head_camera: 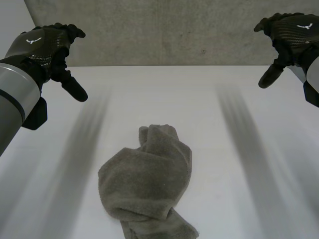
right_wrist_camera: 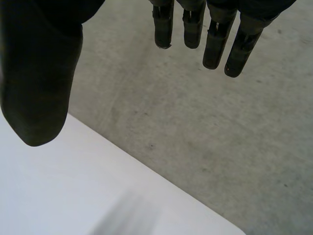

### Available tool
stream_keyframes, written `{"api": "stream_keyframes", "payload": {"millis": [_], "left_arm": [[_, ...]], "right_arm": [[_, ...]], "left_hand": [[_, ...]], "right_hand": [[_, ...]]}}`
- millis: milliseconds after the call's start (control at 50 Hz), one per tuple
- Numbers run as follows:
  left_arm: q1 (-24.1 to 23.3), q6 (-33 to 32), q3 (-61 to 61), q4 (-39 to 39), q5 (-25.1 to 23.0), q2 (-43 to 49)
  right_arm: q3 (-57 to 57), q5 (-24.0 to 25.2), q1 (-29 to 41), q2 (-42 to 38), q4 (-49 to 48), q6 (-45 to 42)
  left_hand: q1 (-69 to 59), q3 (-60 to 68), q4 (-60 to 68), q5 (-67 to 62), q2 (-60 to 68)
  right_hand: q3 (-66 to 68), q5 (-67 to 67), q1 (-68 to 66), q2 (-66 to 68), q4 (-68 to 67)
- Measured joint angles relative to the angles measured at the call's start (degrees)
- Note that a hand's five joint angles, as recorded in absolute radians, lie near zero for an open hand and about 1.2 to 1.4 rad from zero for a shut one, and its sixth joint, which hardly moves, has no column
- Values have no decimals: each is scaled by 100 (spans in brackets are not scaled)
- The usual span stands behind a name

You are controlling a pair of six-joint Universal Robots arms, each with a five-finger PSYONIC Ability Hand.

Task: Fold the laundry

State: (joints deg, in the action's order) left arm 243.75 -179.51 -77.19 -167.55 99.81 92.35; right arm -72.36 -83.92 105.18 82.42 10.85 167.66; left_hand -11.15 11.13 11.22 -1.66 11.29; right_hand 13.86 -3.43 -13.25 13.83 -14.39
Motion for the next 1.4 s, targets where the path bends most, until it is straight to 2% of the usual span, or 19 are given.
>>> {"api": "stream_keyframes", "payload": {"millis": [80, 260, 360, 440, 540, 740, 820, 840, 860, 900, 940, 960, 980, 1040, 1160, 1400], "left_arm": [[18, 12, -154, 0, -10, -61], [151, 9, -1216, -229, -35, -174], [425, -14, -2004, -583, -110, -169], [637, -9, -2592, -851, -298, -131], [747, 49, -3191, -1166, -676, 67], [552, 223, -3426, -1851, -937, 853], [369, 340, -3323, -2034, -944, 1197], [327, 361, -3297, -2049, -948, 1252], [235, 400, -3241, -2074, -956, 1357], [112, 439, -3162, -2089, -967, 1479], [-62, 465, -3032, -2097, -964, 1636], [-135, 470, -2964, -2100, -955, 1700], [-209, 470, -2881, -2101, -937, 1766], [-328, 453, -2617, -2112, -866, 1881], [-392, 305, -1880, -2248, -761, 1943], [-633, -427, 164, -2560, -860, 2042]], "right_arm": [[-28, 332, 91, -54, -8, -260], [-2, 1877, 756, -905, 78, -1430], [61, 2390, 1145, -1595, 76, -2194], [211, 2529, 1415, -2162, 61, -2857], [700, 2400, 1729, -3045, 75, -3675], [1407, 1780, 1868, -3890, 72, -3992], [1433, 1690, 1868, -3893, 52, -3972], [1426, 1685, 1867, -3880, 51, -3969], [1405, 1678, 1865, -3843, 50, -3963], [1371, 1675, 1862, -3788, 51, -3957], [1297, 1673, 1845, -3688, 56, -3952], [1256, 1671, 1834, -3637, 58, -3951], [1203, 1669, 1820, -3572, 61, -3949], [1005, 1650, 1748, -3300, 56, -3921], [475, 1461, 1388, -2534, -44, -3738], [-1013, 606, 143, -532, -1206, -3071]], "left_hand": [[0, -1, 0, 0, 0], [1, -2, -10, 0, -17], [1, -2, -10, 0, -17], [1, -2, -10, 0, -17], [1, -2, -10, 0, -18], [-6, 5, -5, 0, -8], [-121, 123, 108, -63, 103], [-221, 220, 182, -138, 201], [-514, 515, 506, -420, 501], [-1110, 1001, 995, -949, 987], [-3007, 2871, 2880, -2791, 2868], [-4078, 4019, 4035, -3931, 4126], [-4650, 4698, 4638, -4575, 4686], [-5232, 5448, 5447, -5232, 5459], [-5359, 5753, 5790, -5467, 5763], [-5359, 5846, 5853, -5460, 5835]], "right_hand": [[0, 0, 0, 0, 0], [0, 0, 0, 0, 0], [0, 0, 0, 0, 0], [0, 0, 0, 0, 0], [0, 0, 0, 0, 0], [177, -229, -244, 201, -138], [1839, -1858, -1914, 1896, -1775], [2429, -2529, -2606, 2603, -2361], [3640, -3729, -3793, 3783, -3575], [4608, -4675, -4697, 4626, -4560], [5938, -5996, -6037, 5961, -5902], [6152, -6153, -6128, 6043, -6113], [6255, -6181, -6130, 6044, -6207], [6271, -6181, -6130, 6044, -6223], [6271, -6181, -6130, 6044, -6223], [6271, -6186, -6131, 6129, -6223]]}}
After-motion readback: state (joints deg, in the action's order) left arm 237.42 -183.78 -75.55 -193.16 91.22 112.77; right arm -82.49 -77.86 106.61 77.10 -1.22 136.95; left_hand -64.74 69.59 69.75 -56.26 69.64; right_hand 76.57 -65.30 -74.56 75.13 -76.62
